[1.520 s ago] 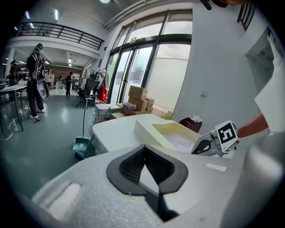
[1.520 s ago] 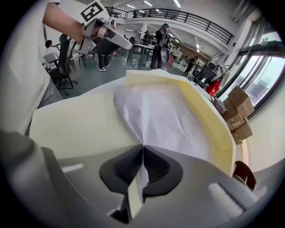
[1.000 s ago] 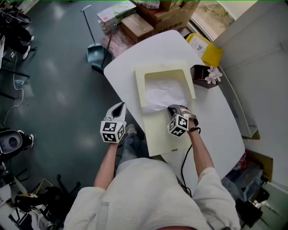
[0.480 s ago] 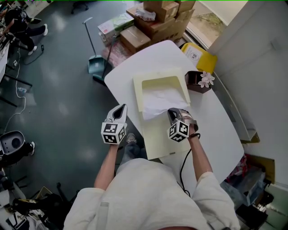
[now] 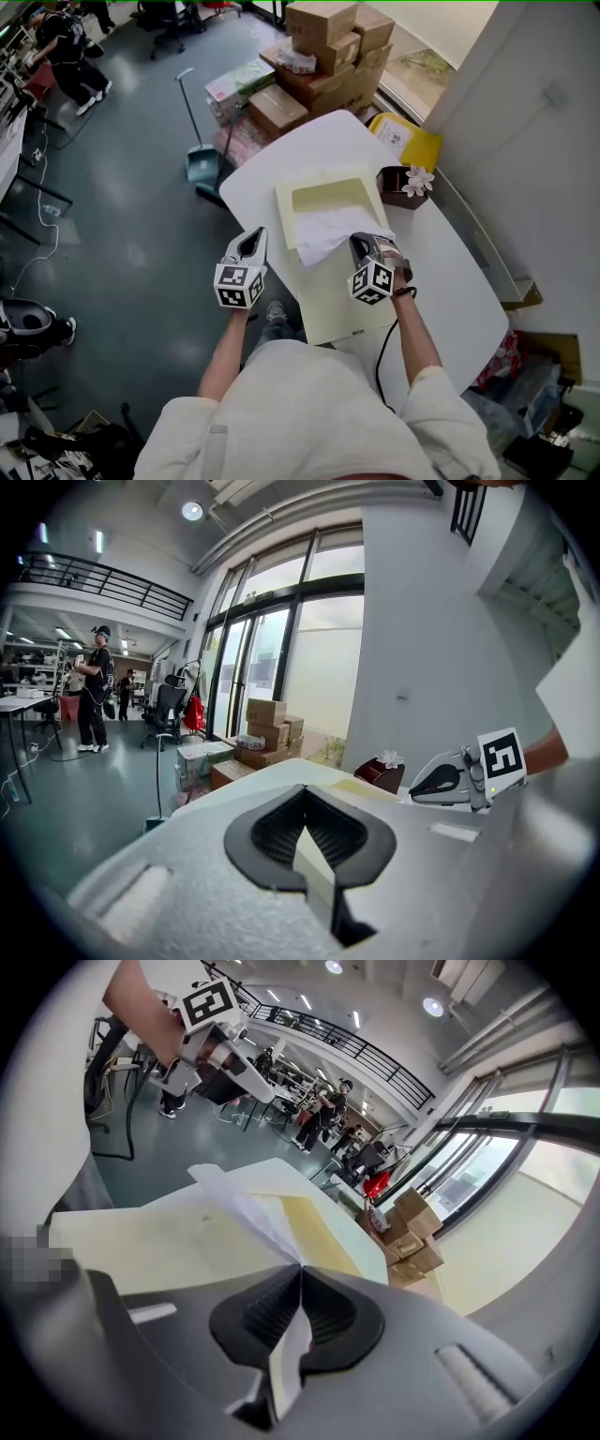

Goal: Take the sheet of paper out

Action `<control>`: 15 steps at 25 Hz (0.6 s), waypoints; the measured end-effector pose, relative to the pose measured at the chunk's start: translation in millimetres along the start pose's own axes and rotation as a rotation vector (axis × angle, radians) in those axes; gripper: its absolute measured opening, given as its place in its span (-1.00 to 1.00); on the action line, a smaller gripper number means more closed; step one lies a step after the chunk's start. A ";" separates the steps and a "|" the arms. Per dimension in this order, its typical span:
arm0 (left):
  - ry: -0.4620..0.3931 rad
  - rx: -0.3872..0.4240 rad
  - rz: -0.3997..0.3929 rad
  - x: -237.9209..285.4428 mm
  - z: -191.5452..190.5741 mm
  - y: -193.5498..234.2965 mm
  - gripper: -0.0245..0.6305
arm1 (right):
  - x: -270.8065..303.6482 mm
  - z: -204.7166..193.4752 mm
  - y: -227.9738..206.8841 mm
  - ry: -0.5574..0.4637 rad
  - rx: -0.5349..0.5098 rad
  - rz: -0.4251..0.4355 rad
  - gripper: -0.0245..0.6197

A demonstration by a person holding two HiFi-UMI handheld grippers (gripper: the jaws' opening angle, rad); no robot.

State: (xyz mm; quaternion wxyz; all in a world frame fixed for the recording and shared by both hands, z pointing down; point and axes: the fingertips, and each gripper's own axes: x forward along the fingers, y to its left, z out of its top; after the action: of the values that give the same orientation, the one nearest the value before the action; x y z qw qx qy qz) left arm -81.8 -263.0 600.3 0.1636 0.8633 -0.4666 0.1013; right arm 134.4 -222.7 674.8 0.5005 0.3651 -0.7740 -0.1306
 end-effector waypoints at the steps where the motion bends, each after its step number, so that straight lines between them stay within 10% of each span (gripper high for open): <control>1: -0.004 0.004 -0.003 0.8 2.8 -1.2 -0.92 | -2.1 1.1 -3.4 -0.001 -0.004 -0.012 -0.90; 15: -0.061 0.033 -0.035 8.4 33.0 -13.3 -0.92 | -31.7 16.8 -52.2 -0.042 0.009 -0.149 -0.90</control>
State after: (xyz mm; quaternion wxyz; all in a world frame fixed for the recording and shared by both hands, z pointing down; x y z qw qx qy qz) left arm -65.4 -275.1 570.0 0.1368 0.8765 -0.4546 0.0795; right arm 149.8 -239.9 615.8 0.4716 0.4210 -0.7556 -0.1715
